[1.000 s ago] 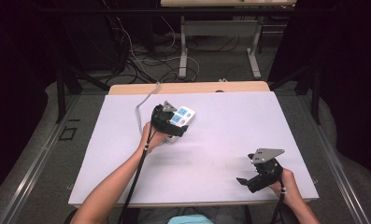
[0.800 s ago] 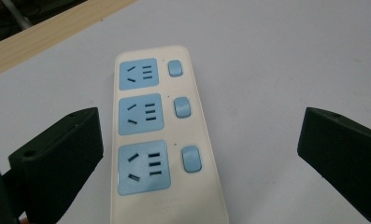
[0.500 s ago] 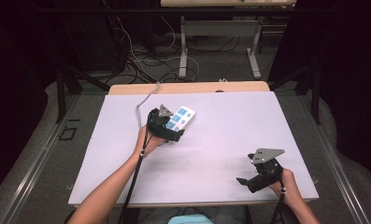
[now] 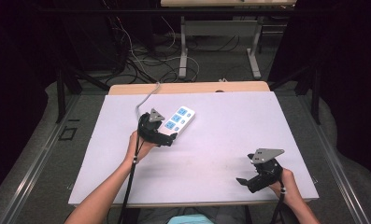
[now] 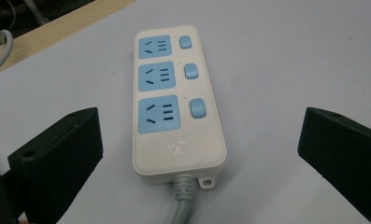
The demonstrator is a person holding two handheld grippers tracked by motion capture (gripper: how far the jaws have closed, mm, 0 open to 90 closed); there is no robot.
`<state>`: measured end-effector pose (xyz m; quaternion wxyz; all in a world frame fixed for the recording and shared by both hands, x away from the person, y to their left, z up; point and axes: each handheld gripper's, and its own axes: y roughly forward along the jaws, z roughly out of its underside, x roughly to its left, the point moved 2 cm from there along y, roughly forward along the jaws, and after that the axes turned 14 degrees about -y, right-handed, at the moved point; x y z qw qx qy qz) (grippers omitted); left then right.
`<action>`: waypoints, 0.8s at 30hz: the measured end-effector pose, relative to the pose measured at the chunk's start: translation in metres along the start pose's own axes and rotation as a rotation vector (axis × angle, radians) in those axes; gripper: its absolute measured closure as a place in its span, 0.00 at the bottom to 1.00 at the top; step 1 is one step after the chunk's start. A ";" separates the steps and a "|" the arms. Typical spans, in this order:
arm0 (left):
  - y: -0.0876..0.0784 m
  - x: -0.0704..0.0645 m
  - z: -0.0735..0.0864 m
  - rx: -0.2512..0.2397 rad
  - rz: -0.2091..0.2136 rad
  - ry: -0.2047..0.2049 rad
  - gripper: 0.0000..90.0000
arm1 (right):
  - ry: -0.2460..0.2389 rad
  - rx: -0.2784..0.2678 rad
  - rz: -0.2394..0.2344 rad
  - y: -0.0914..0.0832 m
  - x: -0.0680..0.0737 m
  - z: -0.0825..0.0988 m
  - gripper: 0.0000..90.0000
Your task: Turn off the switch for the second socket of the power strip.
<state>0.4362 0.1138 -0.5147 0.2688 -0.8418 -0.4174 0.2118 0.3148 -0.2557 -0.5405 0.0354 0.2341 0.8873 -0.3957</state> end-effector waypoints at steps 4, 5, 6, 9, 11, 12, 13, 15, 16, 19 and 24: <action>-0.010 0.000 0.007 -0.001 -0.005 -0.006 0.00 | 0.003 0.000 0.004 0.000 0.000 0.000 0.02; -0.013 0.000 0.009 -0.003 -0.006 -0.009 0.00 | -0.003 -0.001 0.005 0.000 0.000 0.000 0.02; -0.016 0.001 0.011 0.004 -0.002 -0.009 0.00 | 0.011 0.002 0.004 0.000 0.001 0.000 0.02; -0.022 0.001 0.016 -0.009 -0.017 -0.010 0.00 | 0.008 0.004 0.001 0.000 0.001 0.000 0.02; -0.027 0.001 0.018 -0.001 -0.012 -0.007 0.00 | 0.010 0.004 0.002 0.000 0.001 0.000 0.02; -0.030 0.001 0.020 -0.003 -0.016 -0.009 0.00 | 0.000 0.002 0.002 0.001 0.000 0.000 0.02; -0.032 0.002 0.021 -0.006 -0.015 -0.009 0.00 | 0.002 0.003 0.002 0.001 0.000 0.000 0.02; -0.036 0.002 0.024 -0.009 -0.019 -0.013 0.00 | 0.002 0.003 0.002 0.001 0.000 0.000 0.02; -0.039 0.002 0.026 -0.005 -0.025 -0.017 0.00 | 0.002 0.004 0.002 0.001 0.000 0.000 0.02; -0.046 0.003 0.032 0.000 -0.034 -0.024 0.00 | 0.005 0.005 0.002 0.001 0.000 0.000 0.02; -0.058 0.004 0.042 -0.001 -0.048 -0.015 0.00 | 0.013 0.008 0.004 0.001 0.001 0.000 0.02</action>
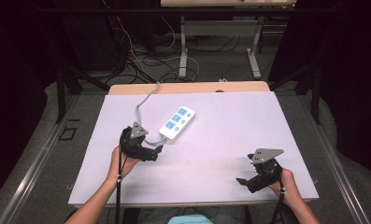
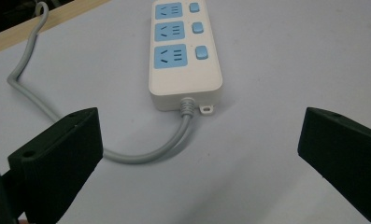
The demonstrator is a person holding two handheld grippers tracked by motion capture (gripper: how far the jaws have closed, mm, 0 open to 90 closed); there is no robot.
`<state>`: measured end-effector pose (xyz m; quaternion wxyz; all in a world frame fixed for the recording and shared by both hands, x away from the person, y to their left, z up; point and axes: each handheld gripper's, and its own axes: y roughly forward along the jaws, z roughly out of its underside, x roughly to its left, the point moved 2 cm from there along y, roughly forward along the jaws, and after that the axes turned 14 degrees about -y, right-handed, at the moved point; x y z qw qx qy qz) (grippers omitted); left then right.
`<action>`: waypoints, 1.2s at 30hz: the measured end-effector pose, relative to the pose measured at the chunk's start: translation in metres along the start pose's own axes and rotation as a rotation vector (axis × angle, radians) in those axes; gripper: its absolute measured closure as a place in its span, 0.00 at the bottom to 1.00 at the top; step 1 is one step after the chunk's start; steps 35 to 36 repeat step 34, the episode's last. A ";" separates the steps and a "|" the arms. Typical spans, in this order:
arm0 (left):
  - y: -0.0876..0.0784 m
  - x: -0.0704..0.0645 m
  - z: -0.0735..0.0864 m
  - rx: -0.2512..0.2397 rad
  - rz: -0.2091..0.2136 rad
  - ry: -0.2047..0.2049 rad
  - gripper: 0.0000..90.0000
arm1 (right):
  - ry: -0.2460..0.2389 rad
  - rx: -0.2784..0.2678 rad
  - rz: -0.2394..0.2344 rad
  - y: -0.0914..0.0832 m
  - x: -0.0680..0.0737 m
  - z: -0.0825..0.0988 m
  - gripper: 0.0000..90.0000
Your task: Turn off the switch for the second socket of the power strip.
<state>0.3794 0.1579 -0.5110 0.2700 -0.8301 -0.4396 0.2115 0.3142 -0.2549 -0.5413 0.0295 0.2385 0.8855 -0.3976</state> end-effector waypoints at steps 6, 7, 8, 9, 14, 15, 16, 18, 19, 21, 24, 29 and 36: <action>-0.009 -0.002 0.013 0.000 -0.016 0.017 0.00 | -0.004 0.009 -0.007 0.000 0.000 0.000 0.02; -0.011 -0.003 0.015 -0.001 -0.015 0.017 0.00 | -0.004 0.003 -0.005 0.001 0.000 0.000 0.02; -0.013 -0.003 0.017 -0.006 -0.014 0.014 0.00 | -0.005 -0.002 -0.003 0.001 0.000 0.000 0.02; -0.016 -0.003 0.018 -0.007 -0.018 0.017 0.00 | -0.005 -0.003 -0.003 0.001 0.000 0.000 0.02; -0.026 -0.001 0.030 0.004 -0.040 0.023 0.00 | -0.005 0.002 0.003 0.001 0.000 0.000 0.02; -0.027 0.000 0.033 0.008 -0.044 0.029 0.00 | -0.005 0.001 -0.001 0.001 0.000 0.000 0.02; -0.029 0.000 0.035 0.005 -0.046 0.026 0.00 | -0.007 0.010 -0.007 0.001 0.000 0.000 0.02; -0.032 0.001 0.040 0.005 -0.042 0.018 0.00 | -0.008 0.006 -0.005 0.002 0.000 0.000 0.02; -0.034 0.001 0.042 0.001 -0.044 0.017 0.00 | -0.013 0.007 -0.007 0.002 0.000 0.000 0.02; -0.037 0.000 0.048 -0.005 -0.035 0.014 0.00 | -0.007 0.008 -0.005 0.002 0.001 0.000 0.02; -0.043 -0.001 0.057 -0.007 -0.022 0.006 0.00 | -0.012 0.006 -0.002 0.002 0.000 0.000 0.02; -0.051 -0.003 0.068 -0.014 -0.019 -0.001 0.00 | -0.008 0.009 -0.008 0.002 0.000 0.000 0.02; -0.058 -0.005 0.075 -0.017 -0.021 -0.003 0.00 | -0.009 0.009 -0.010 0.002 0.001 0.000 0.02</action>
